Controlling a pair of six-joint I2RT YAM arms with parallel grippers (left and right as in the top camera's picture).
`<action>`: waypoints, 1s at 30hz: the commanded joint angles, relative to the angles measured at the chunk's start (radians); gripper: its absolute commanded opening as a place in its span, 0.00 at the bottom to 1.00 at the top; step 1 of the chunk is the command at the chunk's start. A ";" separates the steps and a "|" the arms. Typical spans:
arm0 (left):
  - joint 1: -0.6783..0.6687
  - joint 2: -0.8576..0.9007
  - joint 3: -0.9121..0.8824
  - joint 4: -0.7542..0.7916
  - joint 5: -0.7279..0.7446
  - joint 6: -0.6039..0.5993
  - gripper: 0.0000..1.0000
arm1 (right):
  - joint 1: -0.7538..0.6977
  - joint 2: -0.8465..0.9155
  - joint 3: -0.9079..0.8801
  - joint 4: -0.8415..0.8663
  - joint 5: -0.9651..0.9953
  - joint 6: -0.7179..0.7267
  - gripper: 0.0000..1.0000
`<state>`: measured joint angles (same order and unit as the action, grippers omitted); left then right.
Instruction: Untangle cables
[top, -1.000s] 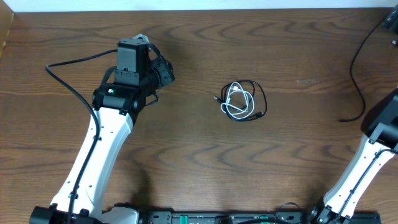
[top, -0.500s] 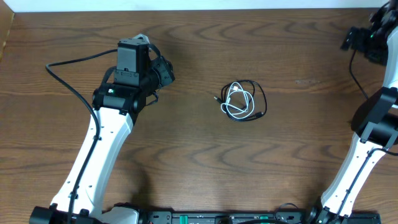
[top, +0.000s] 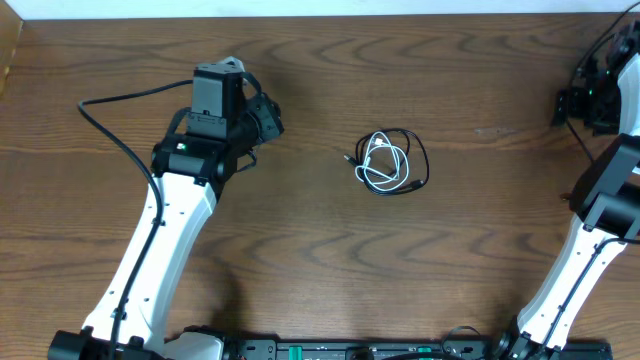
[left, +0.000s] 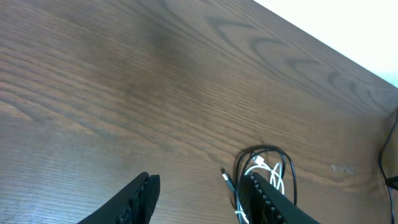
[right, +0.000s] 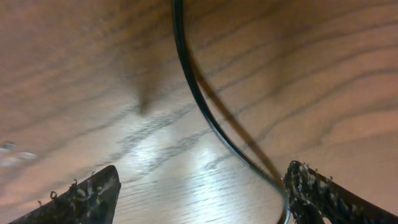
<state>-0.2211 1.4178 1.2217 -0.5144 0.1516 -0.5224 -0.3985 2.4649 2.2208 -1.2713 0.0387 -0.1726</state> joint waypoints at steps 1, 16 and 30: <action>-0.017 0.008 0.013 -0.001 -0.006 0.014 0.47 | -0.014 -0.037 -0.036 0.030 0.019 -0.140 0.82; -0.023 0.008 0.013 0.002 -0.006 0.013 0.47 | -0.045 -0.038 -0.140 0.138 0.023 -0.163 0.01; -0.023 0.008 0.013 0.036 -0.005 0.013 0.47 | 0.011 -0.247 -0.061 0.080 -0.363 -0.043 0.01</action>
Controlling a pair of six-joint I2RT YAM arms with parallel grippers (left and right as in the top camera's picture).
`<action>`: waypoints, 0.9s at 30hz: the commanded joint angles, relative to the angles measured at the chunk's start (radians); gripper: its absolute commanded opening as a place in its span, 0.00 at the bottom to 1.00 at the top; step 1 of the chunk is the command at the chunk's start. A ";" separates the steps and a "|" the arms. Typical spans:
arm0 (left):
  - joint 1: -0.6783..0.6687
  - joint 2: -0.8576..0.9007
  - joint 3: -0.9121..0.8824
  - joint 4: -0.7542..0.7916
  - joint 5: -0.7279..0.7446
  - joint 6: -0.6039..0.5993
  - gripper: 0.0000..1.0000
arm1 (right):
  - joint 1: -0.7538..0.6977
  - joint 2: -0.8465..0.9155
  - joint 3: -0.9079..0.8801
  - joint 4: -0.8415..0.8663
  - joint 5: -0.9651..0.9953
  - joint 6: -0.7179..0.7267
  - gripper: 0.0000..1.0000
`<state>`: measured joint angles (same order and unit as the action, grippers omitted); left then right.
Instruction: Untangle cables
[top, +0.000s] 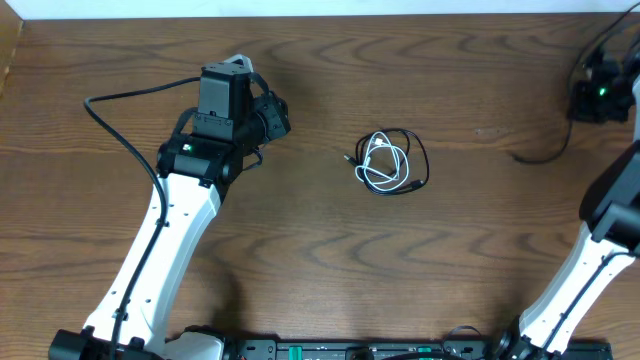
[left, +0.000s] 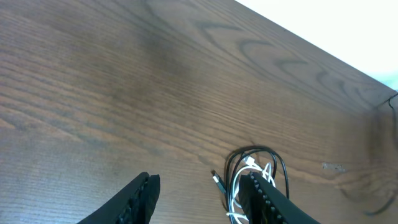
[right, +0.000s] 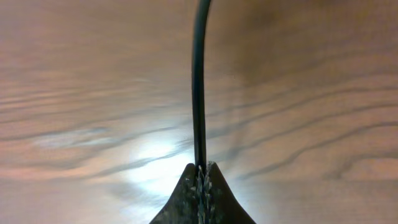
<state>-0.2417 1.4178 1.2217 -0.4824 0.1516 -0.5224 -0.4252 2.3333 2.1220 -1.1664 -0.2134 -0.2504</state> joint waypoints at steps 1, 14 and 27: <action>-0.002 0.008 0.013 0.004 -0.005 0.013 0.47 | 0.053 -0.133 0.038 -0.044 -0.111 0.034 0.01; -0.002 0.008 0.013 0.004 -0.005 0.013 0.47 | 0.127 -0.206 0.037 0.089 0.162 0.182 0.01; -0.002 0.008 0.008 0.005 -0.006 0.013 0.47 | -0.034 -0.084 0.035 0.665 0.496 0.364 0.01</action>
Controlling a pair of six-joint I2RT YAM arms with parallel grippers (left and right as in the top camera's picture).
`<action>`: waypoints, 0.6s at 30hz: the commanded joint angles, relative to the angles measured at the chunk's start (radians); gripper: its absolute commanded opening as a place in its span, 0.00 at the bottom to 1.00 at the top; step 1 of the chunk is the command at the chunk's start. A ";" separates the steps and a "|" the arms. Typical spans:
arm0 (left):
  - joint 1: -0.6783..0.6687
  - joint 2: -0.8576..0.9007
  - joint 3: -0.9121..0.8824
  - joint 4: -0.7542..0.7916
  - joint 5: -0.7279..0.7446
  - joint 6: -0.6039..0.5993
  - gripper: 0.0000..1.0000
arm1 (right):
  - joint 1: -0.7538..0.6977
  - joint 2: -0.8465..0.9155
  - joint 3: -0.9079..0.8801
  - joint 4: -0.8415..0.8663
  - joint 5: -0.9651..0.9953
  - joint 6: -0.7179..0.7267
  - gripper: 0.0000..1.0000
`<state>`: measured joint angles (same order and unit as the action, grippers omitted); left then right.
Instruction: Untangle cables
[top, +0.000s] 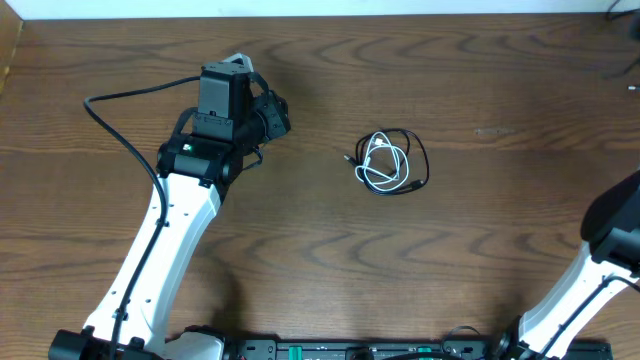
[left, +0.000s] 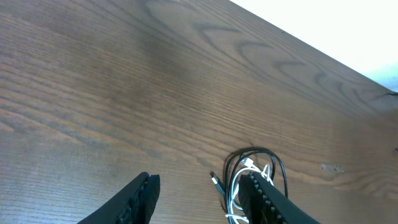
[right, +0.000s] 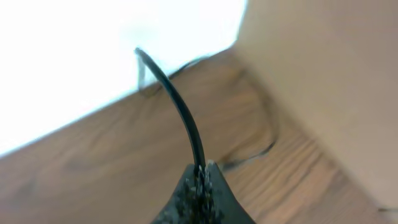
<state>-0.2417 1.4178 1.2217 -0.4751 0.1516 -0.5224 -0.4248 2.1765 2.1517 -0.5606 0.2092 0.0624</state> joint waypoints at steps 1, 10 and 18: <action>-0.002 0.008 0.008 -0.003 -0.006 0.013 0.47 | -0.043 0.094 0.006 0.101 0.075 0.055 0.01; -0.002 0.032 0.007 -0.002 -0.006 -0.014 0.47 | -0.131 0.314 0.006 0.217 0.182 0.470 0.01; -0.007 0.069 0.007 0.018 -0.006 -0.040 0.46 | -0.204 0.423 0.006 0.238 0.018 0.552 0.15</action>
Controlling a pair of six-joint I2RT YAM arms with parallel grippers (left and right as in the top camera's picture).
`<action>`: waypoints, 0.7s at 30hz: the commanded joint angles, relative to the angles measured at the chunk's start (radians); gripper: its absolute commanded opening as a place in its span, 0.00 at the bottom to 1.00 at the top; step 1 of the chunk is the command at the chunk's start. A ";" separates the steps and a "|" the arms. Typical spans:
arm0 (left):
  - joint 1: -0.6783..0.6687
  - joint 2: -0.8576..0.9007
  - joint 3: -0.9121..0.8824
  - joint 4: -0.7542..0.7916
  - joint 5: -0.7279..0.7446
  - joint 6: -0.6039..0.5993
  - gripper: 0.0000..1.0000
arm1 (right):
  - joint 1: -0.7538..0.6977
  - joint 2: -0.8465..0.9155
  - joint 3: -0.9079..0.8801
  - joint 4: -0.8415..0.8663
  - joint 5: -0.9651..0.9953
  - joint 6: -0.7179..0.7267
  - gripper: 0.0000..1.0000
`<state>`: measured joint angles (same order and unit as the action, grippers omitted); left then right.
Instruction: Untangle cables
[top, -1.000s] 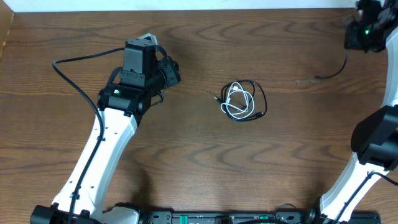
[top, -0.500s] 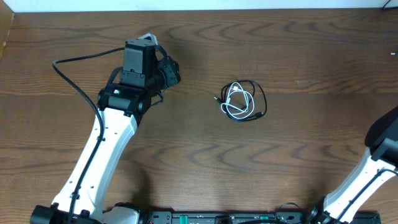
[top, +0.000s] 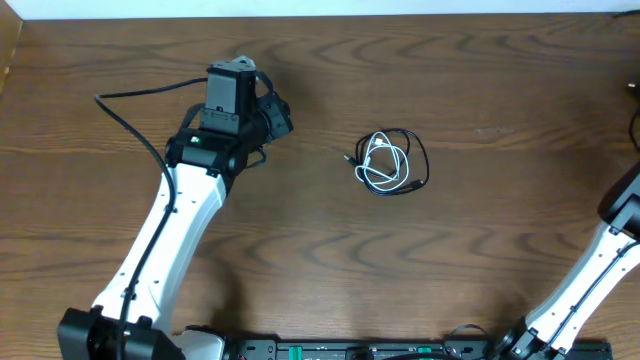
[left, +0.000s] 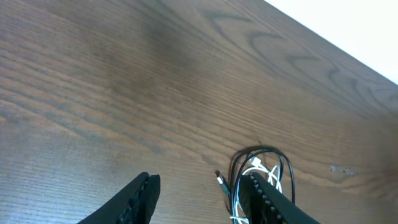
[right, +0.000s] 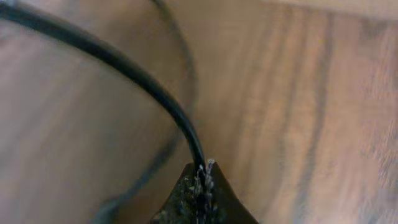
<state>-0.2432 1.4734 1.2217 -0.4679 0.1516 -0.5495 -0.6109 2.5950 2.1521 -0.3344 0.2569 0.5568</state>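
Note:
A small coil of black and white cables (top: 391, 160) lies tangled on the wooden table right of centre; the left wrist view shows the coil (left: 258, 177) ahead, partly behind my right-hand finger. My left gripper (left: 199, 199) hangs open over the table left of the coil, at the overhead's upper left (top: 277, 115). My right gripper (right: 202, 180) is shut on a black cable (right: 124, 68) that arcs away up and to the left. In the overhead only the right arm (top: 600, 270) shows, its gripper past the right edge.
The wooden table (top: 300, 270) fills the view. The left arm's own black lead (top: 130, 110) loops over the table at the left. A paler wooden surface lies beyond the right gripper in the right wrist view.
The left arm has shifted slightly, and the coil sits a little lower in its wrist view. The right gripper, still shut on the black cable, now faces wood instead of the white background.
At first my right gripper stood open around a black cable at the table's far right. A second later it was shut on that cable. Then it was out of the overhead's right edge, still gripping. The left gripper stayed open near the coil, which has not moved.

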 joint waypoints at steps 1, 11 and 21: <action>-0.005 0.016 0.007 0.016 -0.005 -0.013 0.47 | -0.021 0.005 0.006 0.017 -0.031 0.036 0.28; -0.005 0.019 0.007 0.039 -0.006 -0.012 0.46 | -0.002 -0.108 0.079 -0.153 -0.088 -0.104 0.99; -0.005 0.019 0.007 0.039 -0.006 0.080 0.46 | 0.108 -0.381 0.079 -0.468 -0.109 -0.267 0.99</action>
<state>-0.2451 1.4849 1.2217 -0.4309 0.1516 -0.5262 -0.5434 2.3264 2.2021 -0.7521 0.1612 0.3653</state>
